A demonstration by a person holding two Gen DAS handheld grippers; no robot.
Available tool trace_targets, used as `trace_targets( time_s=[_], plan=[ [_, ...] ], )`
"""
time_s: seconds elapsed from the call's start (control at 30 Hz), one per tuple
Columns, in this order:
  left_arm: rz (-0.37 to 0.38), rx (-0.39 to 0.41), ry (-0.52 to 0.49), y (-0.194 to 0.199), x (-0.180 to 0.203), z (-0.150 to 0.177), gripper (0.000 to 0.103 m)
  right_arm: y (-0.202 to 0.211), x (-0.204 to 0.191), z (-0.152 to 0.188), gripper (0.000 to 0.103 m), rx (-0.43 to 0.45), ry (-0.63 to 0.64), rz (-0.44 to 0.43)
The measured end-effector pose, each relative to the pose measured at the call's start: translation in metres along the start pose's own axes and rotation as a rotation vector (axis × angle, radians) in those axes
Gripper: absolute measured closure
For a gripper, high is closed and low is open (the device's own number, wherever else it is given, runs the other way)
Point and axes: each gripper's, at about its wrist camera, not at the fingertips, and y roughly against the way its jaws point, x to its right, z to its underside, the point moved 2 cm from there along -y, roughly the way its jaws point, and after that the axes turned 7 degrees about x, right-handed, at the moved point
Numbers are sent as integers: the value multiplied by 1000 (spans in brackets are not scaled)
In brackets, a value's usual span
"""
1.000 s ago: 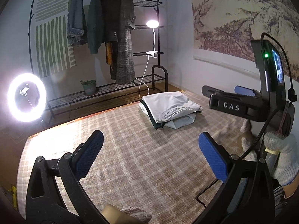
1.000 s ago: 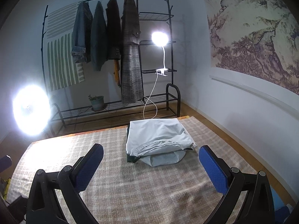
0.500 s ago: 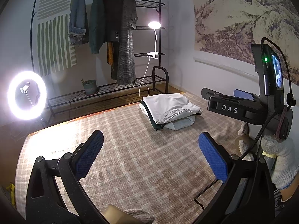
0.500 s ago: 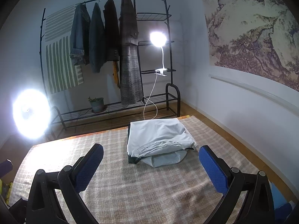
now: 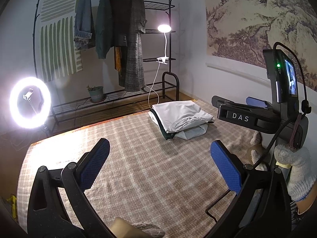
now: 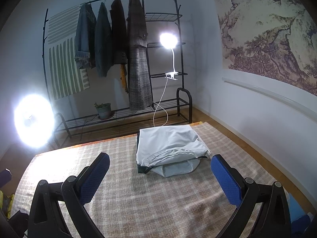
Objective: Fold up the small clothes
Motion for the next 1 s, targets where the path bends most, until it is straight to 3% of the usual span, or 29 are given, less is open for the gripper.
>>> trace_targets(
  time_s=[1.0],
  plan=[
    [-19, 15, 0, 10, -10, -1, 0, -1, -10, 2, 0, -8, 7, -25]
  ],
)
